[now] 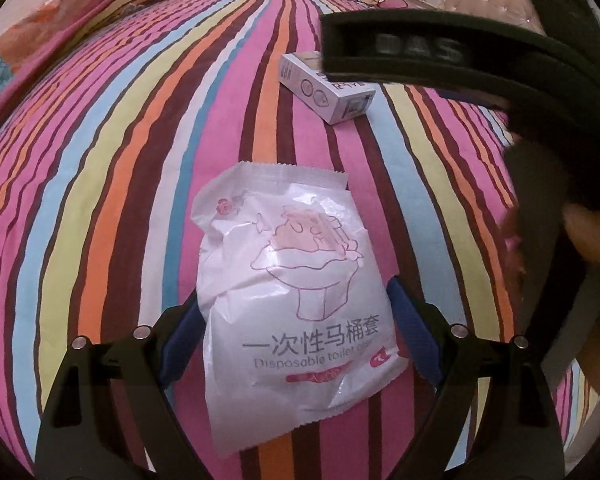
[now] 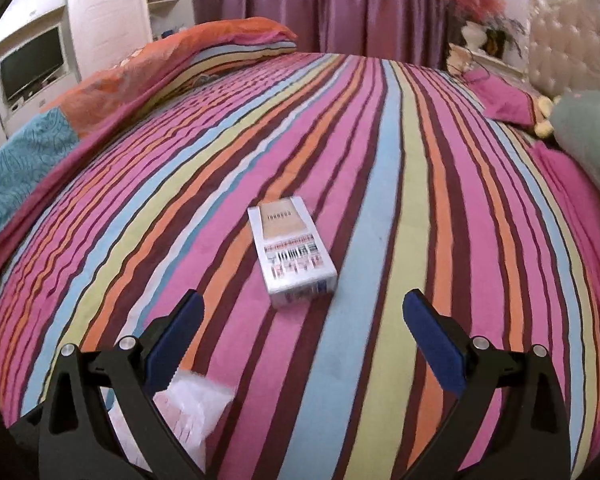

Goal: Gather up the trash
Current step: 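Grasp the white toilet-cover packet with the left tool while the right tool grasps the white COSNORI box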

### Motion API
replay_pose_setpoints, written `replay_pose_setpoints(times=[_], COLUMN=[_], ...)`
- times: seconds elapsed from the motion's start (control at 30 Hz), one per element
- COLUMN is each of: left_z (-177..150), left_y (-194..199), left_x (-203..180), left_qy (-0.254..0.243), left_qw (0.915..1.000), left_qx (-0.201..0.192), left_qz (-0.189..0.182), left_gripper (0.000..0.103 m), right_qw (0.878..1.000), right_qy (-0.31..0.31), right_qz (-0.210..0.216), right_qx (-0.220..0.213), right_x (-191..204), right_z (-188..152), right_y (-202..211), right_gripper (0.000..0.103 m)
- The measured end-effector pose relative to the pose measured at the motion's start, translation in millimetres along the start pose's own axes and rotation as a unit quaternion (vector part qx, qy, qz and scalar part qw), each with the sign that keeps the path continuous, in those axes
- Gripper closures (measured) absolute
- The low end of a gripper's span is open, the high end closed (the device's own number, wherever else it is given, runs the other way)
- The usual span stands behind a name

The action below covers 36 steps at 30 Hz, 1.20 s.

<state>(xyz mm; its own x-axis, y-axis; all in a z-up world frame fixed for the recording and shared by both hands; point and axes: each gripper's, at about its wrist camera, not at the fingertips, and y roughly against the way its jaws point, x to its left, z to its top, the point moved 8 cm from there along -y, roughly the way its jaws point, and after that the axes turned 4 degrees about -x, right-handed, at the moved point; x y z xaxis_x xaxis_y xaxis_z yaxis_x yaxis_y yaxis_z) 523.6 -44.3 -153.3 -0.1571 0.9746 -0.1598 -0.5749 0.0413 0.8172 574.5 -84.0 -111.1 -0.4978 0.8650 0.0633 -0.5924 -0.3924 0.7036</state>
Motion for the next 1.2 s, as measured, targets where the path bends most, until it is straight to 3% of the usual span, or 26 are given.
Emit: replay_pose_setpoints(times=[0.1,0.37,0.47,0.53,0.63,0.7,0.73,0.77,0.8,1.2], left_z=[2,4,4,4,7,7,7,7,7,-8], left_y=[-2,-6,-6,-5,-5,-6,-6,-6,-6,13], left_x=[1,-1,-2,-1,2,2,1,1,1,11], left_qy=[0.007,-0.029,-0.038,-0.039,-0.035,-0.040,-0.043,-0.046,-0.047,-0.032], left_qw=[0.9999,0.9984,0.9980,0.9978,0.9980,0.9978,0.9976,0.9974,0.9973,0.9985], left_qx=[-0.010,-0.045,-0.048,-0.051,-0.052,-0.052,-0.053,-0.054,-0.055,-0.043], left_qz=[0.005,0.018,0.017,0.018,0.009,0.010,0.011,0.012,0.012,-0.015], left_gripper=[0.018,0.018,0.019,0.027,0.030,0.031,0.032,0.032,0.033,0.035], right_qw=[1.000,0.999,0.999,0.998,0.998,0.998,0.998,0.998,0.997,0.992], right_qy=[-0.010,0.014,-0.003,-0.022,-0.026,-0.022,-0.020,-0.024,-0.031,-0.085], right_qz=[0.002,-0.022,-0.021,-0.021,-0.017,-0.028,-0.033,-0.036,-0.040,-0.060], right_qx=[0.016,0.042,0.049,0.052,0.052,0.056,0.054,0.052,0.052,0.067], right_x=[-2,-1,-3,-6,-5,-5,-5,-6,-7,-12], right_z=[3,-3,-6,-7,-8,-9,-8,-7,-5,-36], right_y=[-20,-52,-59,-63,-66,-69,-69,-67,-65,-21], right_gripper=[0.007,0.007,0.007,0.008,0.009,0.023,0.033,0.050,0.053,0.054])
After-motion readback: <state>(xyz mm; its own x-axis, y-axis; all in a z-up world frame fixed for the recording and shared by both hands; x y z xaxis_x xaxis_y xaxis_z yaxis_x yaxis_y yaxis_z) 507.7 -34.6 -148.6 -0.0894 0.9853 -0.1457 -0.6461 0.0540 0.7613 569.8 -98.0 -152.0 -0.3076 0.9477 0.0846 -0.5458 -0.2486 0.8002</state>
